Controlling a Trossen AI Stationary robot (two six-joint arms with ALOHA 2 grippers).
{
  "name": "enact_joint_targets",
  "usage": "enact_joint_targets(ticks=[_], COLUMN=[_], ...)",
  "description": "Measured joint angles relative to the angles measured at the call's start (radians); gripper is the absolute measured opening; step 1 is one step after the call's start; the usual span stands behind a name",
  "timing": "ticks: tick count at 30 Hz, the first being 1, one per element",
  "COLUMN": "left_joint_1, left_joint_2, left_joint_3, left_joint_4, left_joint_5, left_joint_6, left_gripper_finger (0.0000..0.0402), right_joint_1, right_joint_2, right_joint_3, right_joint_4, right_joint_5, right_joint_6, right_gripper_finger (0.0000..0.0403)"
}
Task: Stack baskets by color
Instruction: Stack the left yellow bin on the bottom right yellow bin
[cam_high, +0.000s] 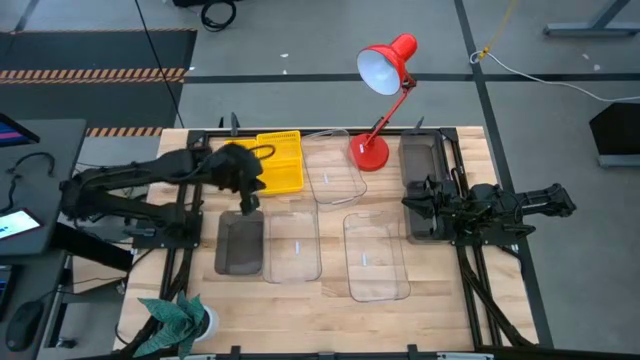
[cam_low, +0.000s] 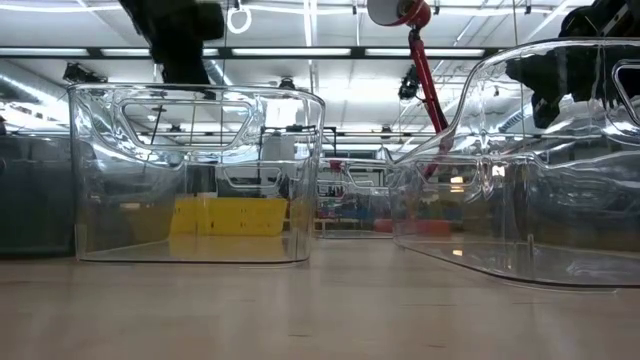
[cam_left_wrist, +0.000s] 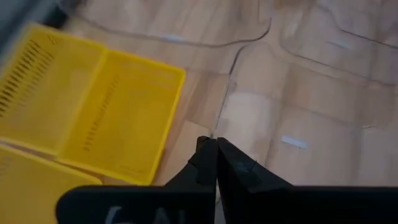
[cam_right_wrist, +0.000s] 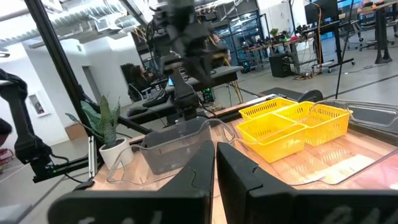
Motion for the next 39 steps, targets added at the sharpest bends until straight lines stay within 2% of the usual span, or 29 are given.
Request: enact_joint_targets(ticks=[4,11,14,20,25,29,34,39], left_joint_1=[0.109,0.217,0.246,0.279,0.261,0.23,0.216,0.215], left_joint_2=[0.076,0.14,0.14,0.148,0.161,0.179,0.263,0.374], left_joint_3=[0.0,-0.001,-0.001,-0.002,-0.002,-0.001,0.012,0.109], left_joint_4=[0.052,0.135,0.145,0.014,-0.027,-0.084,-0.176,-0.291], left_joint_5=[0.196,0.218,0.173,-0.025,-0.045,-0.19,-0.202,-0.205], left_joint_6=[0.003,0.023,0.021,-0.055,-0.063,-0.077,-0.115,-0.079], left_gripper_finger=[0.0007,0.0006,0.0004,0.0017,0.0037,0.0047,0.0068,0.0118], right_joint_1=[0.0,0.0,0.0,0.0,0.0,0.0,0.0,0.0], right_joint_2=[0.0,0.0,0.0,0.0,0.0,0.0,0.0,0.0], right_joint_3=[0.0,0.0,0.0,0.0,0.0,0.0,0.0,0.0], right_joint_4=[0.0,0.0,0.0,0.0,0.0,0.0,0.0,0.0], right_joint_5=[0.0,0.0,0.0,0.0,0.0,0.0,0.0,0.0], right_joint_6=[0.0,0.0,0.0,0.0,0.0,0.0,0.0,0.0], right_gripper_finger=[0.0023,0.0023,0.0023,0.0023,0.0023,0.0023,0.0023,0.0023])
